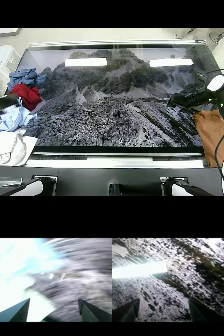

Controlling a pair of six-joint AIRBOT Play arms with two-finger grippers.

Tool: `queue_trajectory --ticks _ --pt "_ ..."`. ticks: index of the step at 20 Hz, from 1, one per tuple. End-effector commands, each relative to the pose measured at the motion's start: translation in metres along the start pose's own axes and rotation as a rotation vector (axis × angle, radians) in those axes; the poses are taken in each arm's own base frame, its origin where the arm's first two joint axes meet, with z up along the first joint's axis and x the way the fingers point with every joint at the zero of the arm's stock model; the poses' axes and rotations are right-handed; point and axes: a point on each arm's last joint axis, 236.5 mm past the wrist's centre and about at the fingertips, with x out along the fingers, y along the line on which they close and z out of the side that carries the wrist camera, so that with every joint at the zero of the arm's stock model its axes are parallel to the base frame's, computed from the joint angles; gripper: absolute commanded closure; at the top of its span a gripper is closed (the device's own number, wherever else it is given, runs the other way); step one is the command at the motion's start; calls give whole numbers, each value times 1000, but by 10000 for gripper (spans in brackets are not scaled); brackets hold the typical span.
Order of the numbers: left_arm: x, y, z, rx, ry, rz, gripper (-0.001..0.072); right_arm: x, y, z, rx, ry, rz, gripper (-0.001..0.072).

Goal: Fold the clothes and pants, and hang the long-sleeved shirts on hangers.

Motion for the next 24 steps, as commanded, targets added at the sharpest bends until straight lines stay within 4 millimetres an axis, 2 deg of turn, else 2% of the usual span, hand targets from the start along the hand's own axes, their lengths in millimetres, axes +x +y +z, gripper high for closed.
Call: queue_trajectory --ticks 1,2,4,9,11,14,16,17,18,19,21,23,24 --pt "10 121 -48 -292 178 113 -8 0 0 0 2 -1 1 34" --pt "20 132 -54 -328 182 88 -8 0 0 -3 2 11 0 34" --pt "44 140 -59 -380 158 6 -9 0 0 -7 2 28 0 34" --pt "91 162 -74 -406 139 9 -9 -1 1 -21 10 90 3 34" --pt "107 160 -82 -387 169 -1 -10 -1 1 -25 49 103 0 34" --pt "128 140 -89 -335 210 -90 -5 -1 1 -25 84 105 -1 34" --pt "135 134 -91 -333 233 -114 -1 -2 1 -26 85 110 -2 34" --pt "136 134 -93 -333 242 -115 55 -2 1 -28 87 118 -3 34" --pt "134 134 -98 -331 260 -116 408 -2 1 -30 87 128 -4 34" --pt "129 130 -104 -309 289 -129 662 -2 1 -32 87 136 -5 34" --pt "110 129 -106 -302 296 -134 664 -2 0 -32 87 136 -5 34" --pt "72 138 -78 -309 179 -105 665 -2 0 -28 86 116 -5 34" --pt "44 144 -56 -340 83 -81 666 -1 0 -24 85 102 -5 34"
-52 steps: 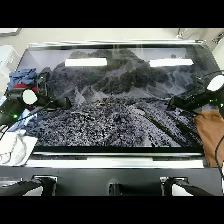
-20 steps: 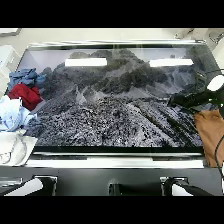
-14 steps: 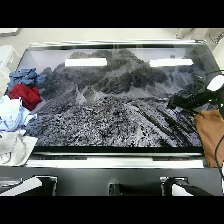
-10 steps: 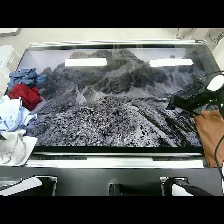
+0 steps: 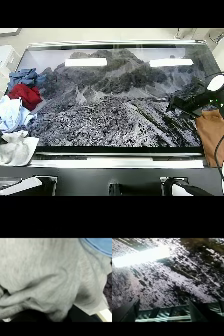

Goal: Fold the clothes and pants, and hang the long-sleeved shirts on hangers.

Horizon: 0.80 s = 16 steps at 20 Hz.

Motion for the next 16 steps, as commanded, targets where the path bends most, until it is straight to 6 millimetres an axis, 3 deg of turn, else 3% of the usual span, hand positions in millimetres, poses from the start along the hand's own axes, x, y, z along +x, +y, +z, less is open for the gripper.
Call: queue_trajectory --ticks 1,3,5,6,8,10,12,13,14,16 --pt "-89 -9 33 -51 -238 4 666 0 1 8 0 -37 2 34" --pt "-168 -25 57 -110 -461 -46 666 -1 2 19 -4 -80 8 34" --pt "-260 -71 65 -75 -708 -198 667 -2 2 27 -5 -117 8 34" --pt "-299 -98 58 -23 -809 -268 667 -2 3 31 -5 -132 10 34" --pt "-364 -166 17 130 -944 -442 667 -3 3 34 -4 -147 13 35" --pt "-398 -237 -43 318 -973 -649 667 -4 5 43 -5 -182 19 35" --pt "-396 -299 -106 505 -862 -817 667 -6 6 49 -13 -210 23 35" --pt "-381 -328 -138 615 -770 -869 667 -6 6 48 -37 -204 19 35" --pt "-356 -352 -166 715 -673 -884 666 -7 5 44 -59 -187 14 35" --pt "-275 -395 -228 896 -435 -832 666 -10 4 37 -98 -162 0 34"
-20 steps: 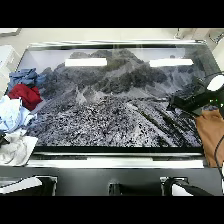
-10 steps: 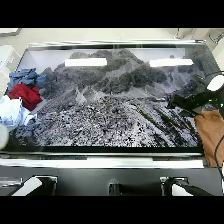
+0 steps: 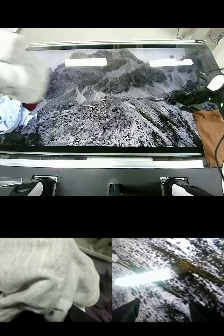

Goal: Fold the clothes and pants, and hang the long-sleeved shirts on hangers.

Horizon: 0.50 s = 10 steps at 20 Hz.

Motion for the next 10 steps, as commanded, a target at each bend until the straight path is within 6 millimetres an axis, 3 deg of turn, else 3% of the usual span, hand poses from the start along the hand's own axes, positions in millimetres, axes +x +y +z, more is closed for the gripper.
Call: queue_trajectory --ticks 1,4,6,7,8,9,10 --pt "73 -89 -130 105 350 -198 666 -6 -2 -8 -66 33 -13 34" --pt "143 -121 -266 170 636 -228 665 -8 -7 -24 -69 99 -32 34" --pt "174 -121 -352 194 835 -192 664 -9 -8 -34 -68 142 -35 34" --pt "183 -119 -385 153 921 -177 662 -10 -8 -38 -68 161 -37 34" --pt "190 -121 -410 71 996 -176 541 -11 -9 -42 -67 179 -38 34" --pt "196 -125 -427 -36 1062 -177 90 -12 -9 -46 -68 196 -40 34" --pt "198 -130 -428 -120 1111 -204 1 -12 -9 -48 -68 203 -40 34"
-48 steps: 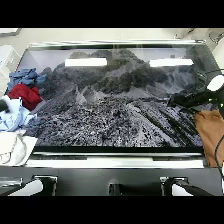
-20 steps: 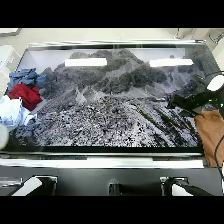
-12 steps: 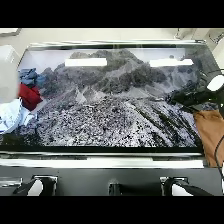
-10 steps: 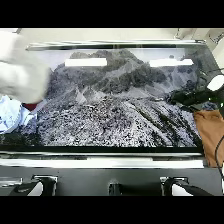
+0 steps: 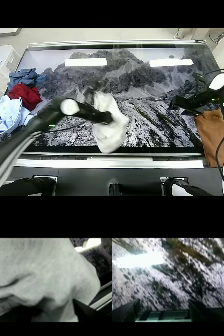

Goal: Fold the clothes and pants, and hang the long-sleeved shirts on hangers.

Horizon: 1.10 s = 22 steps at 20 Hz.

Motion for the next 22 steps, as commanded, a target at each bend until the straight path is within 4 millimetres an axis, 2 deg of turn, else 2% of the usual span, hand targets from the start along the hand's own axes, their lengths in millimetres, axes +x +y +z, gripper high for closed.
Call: queue_trajectory --ticks 1,2,3,5,6,8,10,12,14,16,19,22 --pt "52 -10 -24 -140 204 -142 -4 -1 -1 -15 -5 61 -4 35" --pt "34 -1 -7 -106 186 -149 -4 -1 1 -16 -5 69 3 35" --pt "12 21 12 -78 157 -109 -3 1 10 -23 -15 95 43 35" --pt "-42 90 35 -111 120 36 -3 4 43 -44 -65 180 200 31" --pt "-70 120 33 -156 125 78 -4 8 58 -53 -78 209 276 10" --pt "-109 159 13 -227 162 115 -3 26 67 -57 -45 212 337 1" --pt "-119 174 -18 -257 190 113 -2 48 75 -54 24 190 391 3" --pt "-104 177 -57 -289 218 107 -2 66 88 -54 102 203 470 8" --pt "-71 166 -94 -327 237 53 -2 80 93 -55 155 231 505 17" --pt "-36 150 -117 -349 232 -5 -1 91 97 -59 153 261 498 19" --pt "4 122 -126 -369 179 -54 0 107 111 -59 124 251 479 18" --pt "29 96 -127 -352 156 -80 2 120 119 -57 135 238 452 18"
